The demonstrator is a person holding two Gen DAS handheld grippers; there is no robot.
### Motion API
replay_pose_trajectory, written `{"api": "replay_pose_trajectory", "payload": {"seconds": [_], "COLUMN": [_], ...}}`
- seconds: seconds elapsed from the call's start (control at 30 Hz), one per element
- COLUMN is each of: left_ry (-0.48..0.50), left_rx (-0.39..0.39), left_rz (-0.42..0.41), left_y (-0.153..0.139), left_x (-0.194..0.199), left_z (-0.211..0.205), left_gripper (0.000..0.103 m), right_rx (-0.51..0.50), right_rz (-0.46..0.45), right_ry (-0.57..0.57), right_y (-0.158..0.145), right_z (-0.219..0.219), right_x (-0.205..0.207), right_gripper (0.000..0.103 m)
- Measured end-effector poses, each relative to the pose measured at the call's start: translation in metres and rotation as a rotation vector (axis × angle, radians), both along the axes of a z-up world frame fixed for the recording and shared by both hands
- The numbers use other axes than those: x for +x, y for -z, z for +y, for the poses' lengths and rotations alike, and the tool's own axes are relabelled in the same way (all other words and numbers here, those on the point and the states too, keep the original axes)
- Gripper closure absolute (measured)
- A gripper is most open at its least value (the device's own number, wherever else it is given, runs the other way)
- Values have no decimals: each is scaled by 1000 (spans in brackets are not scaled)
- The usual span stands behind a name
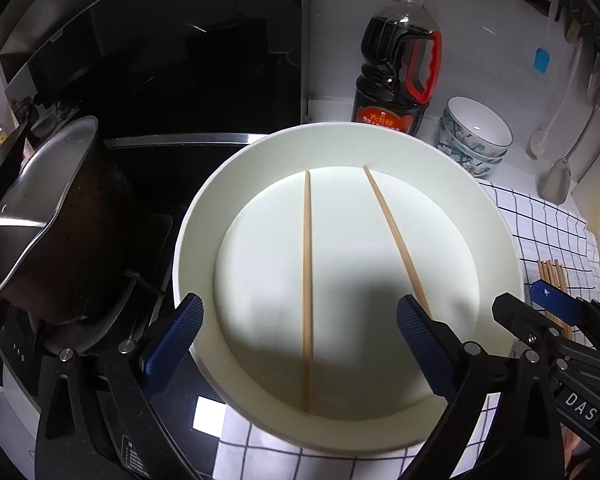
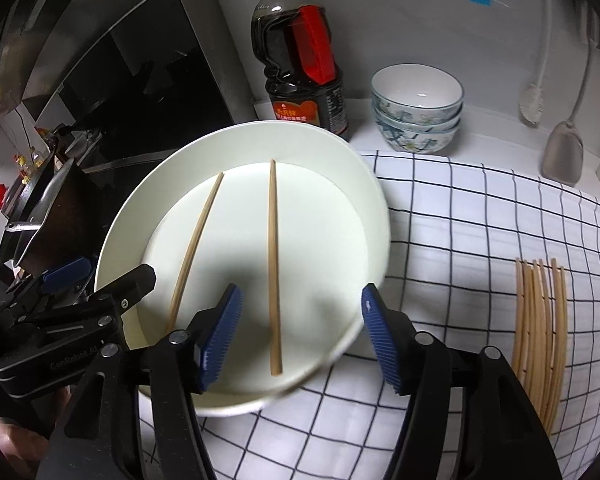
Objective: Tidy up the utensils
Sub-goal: 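Move the right tool back over the chopsticks on the cloth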
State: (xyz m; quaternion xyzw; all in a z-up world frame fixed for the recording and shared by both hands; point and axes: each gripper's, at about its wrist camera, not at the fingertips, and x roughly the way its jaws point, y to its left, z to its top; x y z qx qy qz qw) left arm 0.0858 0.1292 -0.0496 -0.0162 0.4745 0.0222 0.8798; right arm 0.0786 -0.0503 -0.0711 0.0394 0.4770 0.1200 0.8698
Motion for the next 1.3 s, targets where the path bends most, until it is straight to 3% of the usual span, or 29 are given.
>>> {"api": "replay_pose_trajectory", "payload": {"seconds": [0.27, 0.67, 1.07, 1.3], "left_ry": [10, 85, 277, 343], "left_rx": [-12, -4, -7, -4], "left_rz": [17, 22, 41, 57], "left_y": [-4, -7, 6, 20], "left_x": [-22, -45, -62, -67], "left_z": [-22, -74, -161, -205], "left_gripper": [7, 7, 7, 7], "right_rx": [0, -7, -20, -47], "right_rz": [10, 14, 37, 55], "right_ry": [20, 90, 249, 323], "right_y": [-4, -8, 3, 20], "right_z": [-24, -79, -168, -215], "right_x": [-26, -64, -103, -120], "right_gripper": [34, 31, 31, 31]}}
